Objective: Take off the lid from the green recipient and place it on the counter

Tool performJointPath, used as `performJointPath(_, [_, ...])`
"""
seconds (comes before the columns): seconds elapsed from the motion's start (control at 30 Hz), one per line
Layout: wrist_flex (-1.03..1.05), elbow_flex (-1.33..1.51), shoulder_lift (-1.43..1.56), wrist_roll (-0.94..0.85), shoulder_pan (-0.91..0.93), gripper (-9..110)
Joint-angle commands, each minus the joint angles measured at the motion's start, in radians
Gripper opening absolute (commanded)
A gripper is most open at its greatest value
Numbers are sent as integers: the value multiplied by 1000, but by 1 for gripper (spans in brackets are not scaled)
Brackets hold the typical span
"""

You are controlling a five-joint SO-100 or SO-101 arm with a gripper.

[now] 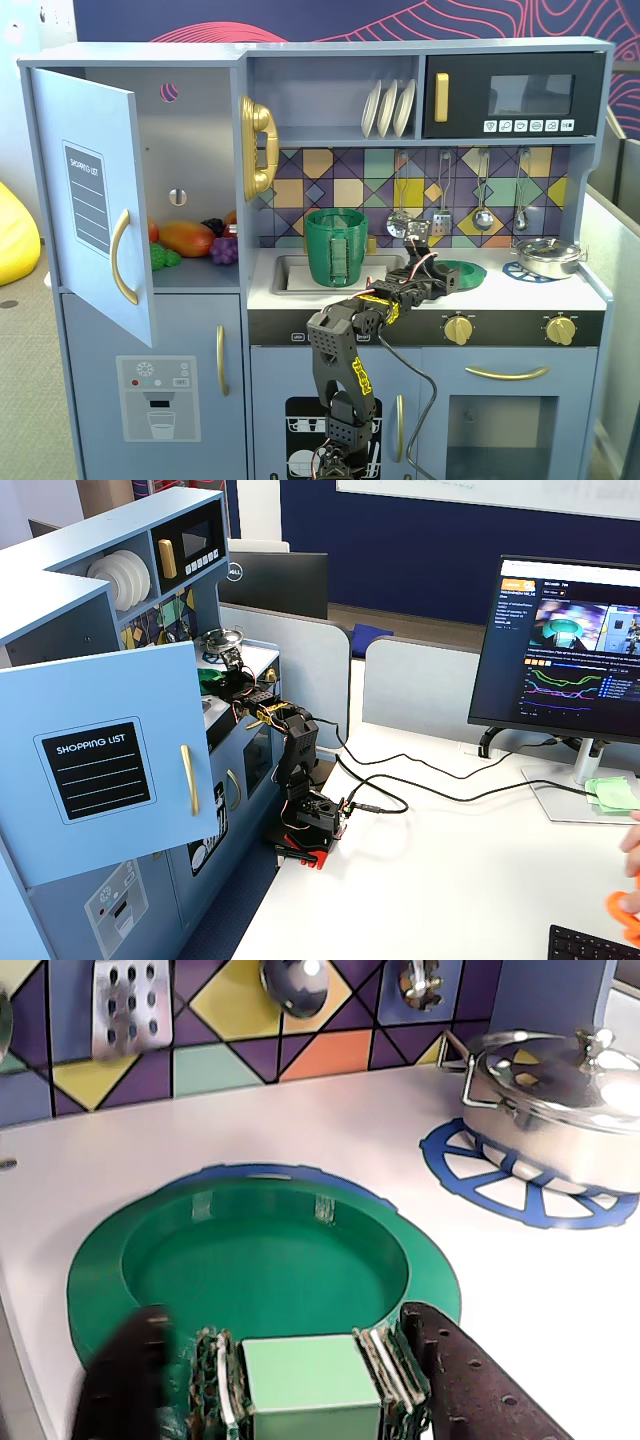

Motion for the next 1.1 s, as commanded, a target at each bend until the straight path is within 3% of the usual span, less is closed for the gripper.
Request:
performJointPath(0.0, [14,-26,135,49,-26,32])
performJointPath(0.23, [462,40,502,38,-86,32])
performJointPath(0.47, [862,287,862,32,-170,25])
performJointPath(0.63, [1085,423,962,97,-328,20])
performJointPath(0.93, [1032,838,1051,107,-589,12])
performJointPath(1.07, [1192,925,1132,109,-632,4])
